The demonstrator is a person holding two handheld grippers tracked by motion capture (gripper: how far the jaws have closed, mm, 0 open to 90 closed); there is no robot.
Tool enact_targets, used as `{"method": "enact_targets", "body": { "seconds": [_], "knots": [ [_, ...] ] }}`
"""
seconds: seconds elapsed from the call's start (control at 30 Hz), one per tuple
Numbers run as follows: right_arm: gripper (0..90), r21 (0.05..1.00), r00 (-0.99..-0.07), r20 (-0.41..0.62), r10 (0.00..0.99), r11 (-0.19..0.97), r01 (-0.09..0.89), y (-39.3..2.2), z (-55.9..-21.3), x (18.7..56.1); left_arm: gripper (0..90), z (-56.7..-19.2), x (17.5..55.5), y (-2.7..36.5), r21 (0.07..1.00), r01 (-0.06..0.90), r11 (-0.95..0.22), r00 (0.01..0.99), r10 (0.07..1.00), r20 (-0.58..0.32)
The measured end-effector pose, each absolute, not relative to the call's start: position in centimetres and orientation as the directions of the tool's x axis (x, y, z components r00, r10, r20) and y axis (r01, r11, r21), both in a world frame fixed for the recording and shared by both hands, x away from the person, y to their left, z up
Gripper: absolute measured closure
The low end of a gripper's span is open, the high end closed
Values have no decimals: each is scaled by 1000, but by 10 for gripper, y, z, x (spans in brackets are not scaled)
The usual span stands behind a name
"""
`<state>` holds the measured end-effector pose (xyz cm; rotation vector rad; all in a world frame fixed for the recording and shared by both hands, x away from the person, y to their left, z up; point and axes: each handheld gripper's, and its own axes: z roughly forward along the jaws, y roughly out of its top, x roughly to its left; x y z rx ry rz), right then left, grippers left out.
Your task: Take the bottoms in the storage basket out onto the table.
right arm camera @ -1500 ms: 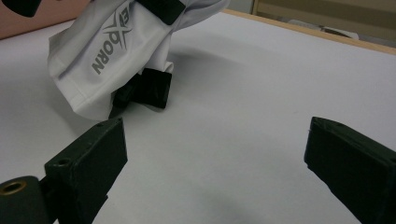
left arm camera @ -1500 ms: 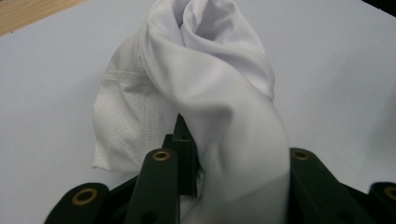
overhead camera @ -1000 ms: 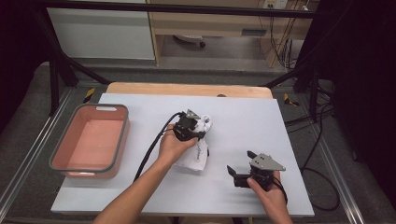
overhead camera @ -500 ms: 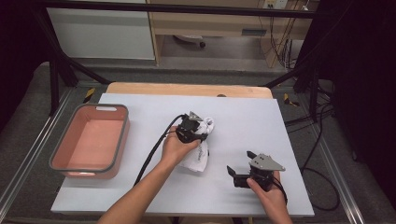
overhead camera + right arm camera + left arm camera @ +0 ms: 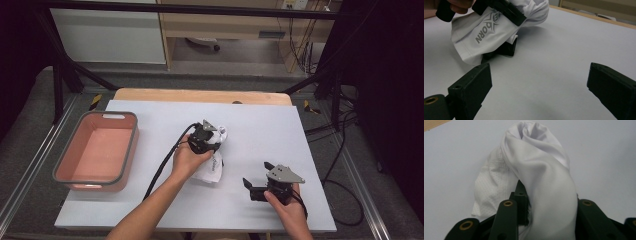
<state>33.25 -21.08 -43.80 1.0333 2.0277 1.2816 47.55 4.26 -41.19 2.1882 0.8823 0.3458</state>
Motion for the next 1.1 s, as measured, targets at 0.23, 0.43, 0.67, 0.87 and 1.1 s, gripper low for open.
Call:
{"method": "enact_targets", "body": {
  "seconds": [0.23, 0.43, 0.67, 0.87, 1.1],
  "knots": [
    [60, 912, -568, -27, 823, 253, 323, -211, -437, 332, 603, -416, 476, 46, 734, 493, -466, 712, 702, -32],
    [60, 911, -570, -30, 821, 257, 323, -210, -438, 332, 528, -417, 476, 50, 746, 490, -451, 707, 706, -37],
    [60, 911, -571, -31, 821, 258, 322, -210, -437, 332, 479, -419, 477, 53, 752, 495, -434, 703, 709, -54],
    [60, 910, -571, -32, 820, 261, 324, -210, -438, 333, 404, -419, 476, 52, 753, 487, -441, 700, 713, -35],
    [60, 907, -569, -35, 821, 265, 327, -210, -439, 332, 132, -413, 473, 53, 762, 484, -429, 691, 722, -33]
  ]
}}
